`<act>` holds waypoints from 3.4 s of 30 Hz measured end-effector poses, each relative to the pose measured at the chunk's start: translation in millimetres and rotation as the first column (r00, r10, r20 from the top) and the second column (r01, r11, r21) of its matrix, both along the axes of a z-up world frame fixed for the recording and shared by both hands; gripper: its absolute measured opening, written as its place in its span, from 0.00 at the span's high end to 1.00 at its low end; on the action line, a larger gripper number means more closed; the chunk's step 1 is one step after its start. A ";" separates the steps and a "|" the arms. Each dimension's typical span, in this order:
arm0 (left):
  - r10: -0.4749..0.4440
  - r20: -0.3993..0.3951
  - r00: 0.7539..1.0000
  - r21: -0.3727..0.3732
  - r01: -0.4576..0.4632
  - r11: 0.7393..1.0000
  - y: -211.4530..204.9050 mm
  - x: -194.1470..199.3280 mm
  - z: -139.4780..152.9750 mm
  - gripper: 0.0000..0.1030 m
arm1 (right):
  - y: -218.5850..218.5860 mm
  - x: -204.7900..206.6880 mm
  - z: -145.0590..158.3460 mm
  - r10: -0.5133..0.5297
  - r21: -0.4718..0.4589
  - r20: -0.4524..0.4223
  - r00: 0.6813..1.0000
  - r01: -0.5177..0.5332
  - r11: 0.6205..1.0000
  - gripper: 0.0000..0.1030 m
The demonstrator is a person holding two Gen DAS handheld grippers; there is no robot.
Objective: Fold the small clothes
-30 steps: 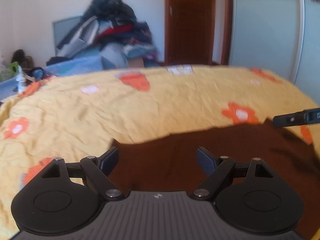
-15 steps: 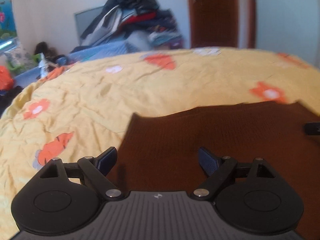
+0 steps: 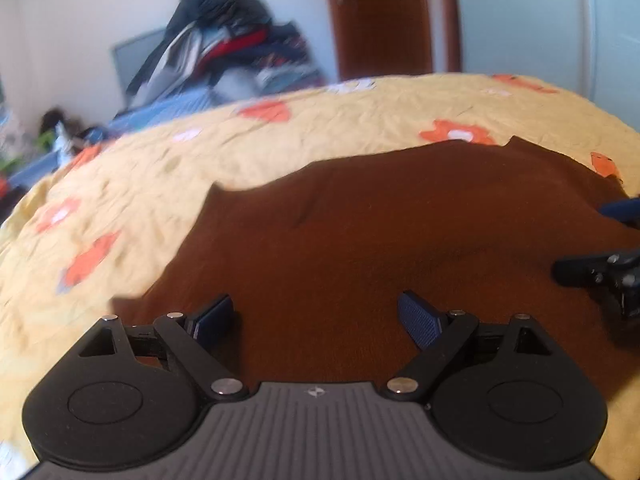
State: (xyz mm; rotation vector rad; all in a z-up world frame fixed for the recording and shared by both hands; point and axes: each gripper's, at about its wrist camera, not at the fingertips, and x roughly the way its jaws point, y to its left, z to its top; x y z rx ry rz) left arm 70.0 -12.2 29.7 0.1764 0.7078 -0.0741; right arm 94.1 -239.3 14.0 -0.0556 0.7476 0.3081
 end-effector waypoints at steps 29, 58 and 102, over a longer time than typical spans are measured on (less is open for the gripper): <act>0.029 -0.020 0.999 -0.091 -0.031 0.995 7.4 -69.5 -9.4 0.11 | -7.9 -68.3 10.4 -0.005 0.071 -0.020 1.000 0.006 0.997 0.00; 0.181 -0.324 0.929 -0.734 -0.367 0.571 139.2 -70.7 -23.5 0.94 | -124.4 -52.9 -33.7 -0.048 0.663 -0.409 0.911 0.333 0.670 0.84; 0.199 0.094 0.975 -0.123 -0.187 0.975 86.7 29.9 23.8 0.87 | -96.1 42.7 29.7 -0.143 0.381 -0.053 0.988 0.152 0.912 0.48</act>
